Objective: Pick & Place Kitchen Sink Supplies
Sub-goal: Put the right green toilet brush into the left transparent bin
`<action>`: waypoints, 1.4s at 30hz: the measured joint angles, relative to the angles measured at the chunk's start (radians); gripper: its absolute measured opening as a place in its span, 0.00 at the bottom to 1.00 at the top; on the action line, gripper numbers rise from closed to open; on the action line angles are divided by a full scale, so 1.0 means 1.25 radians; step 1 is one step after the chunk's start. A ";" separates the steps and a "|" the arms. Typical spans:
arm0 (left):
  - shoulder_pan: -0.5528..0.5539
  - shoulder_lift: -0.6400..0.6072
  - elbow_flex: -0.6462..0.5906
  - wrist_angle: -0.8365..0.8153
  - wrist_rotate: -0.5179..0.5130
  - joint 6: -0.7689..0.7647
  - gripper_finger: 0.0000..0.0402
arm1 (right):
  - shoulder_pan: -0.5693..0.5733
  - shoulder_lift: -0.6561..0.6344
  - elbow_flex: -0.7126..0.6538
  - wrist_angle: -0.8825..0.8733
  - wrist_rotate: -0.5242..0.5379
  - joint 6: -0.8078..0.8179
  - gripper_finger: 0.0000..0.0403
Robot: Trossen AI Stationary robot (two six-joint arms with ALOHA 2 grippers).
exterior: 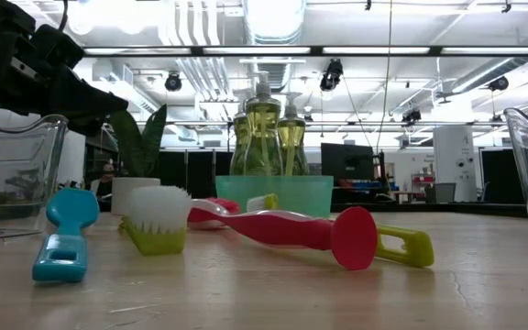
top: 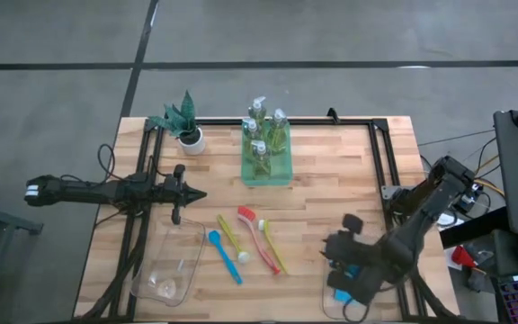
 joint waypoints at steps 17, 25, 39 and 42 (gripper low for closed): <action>0.000 0.000 0.000 0.000 0.000 0.000 0.00 | -0.352 -0.001 -0.073 0.471 -0.191 -0.726 0.02; 0.000 0.000 0.000 0.000 0.000 0.000 0.00 | -0.499 -0.050 -0.093 0.556 -0.368 -0.836 0.02; 0.000 0.000 0.000 0.000 0.000 0.000 0.00 | -0.627 -0.329 -0.342 0.802 -0.507 -0.953 0.02; 0.000 0.000 0.000 0.000 0.000 0.000 0.00 | -0.643 -0.407 -0.438 0.866 -0.510 -0.944 0.02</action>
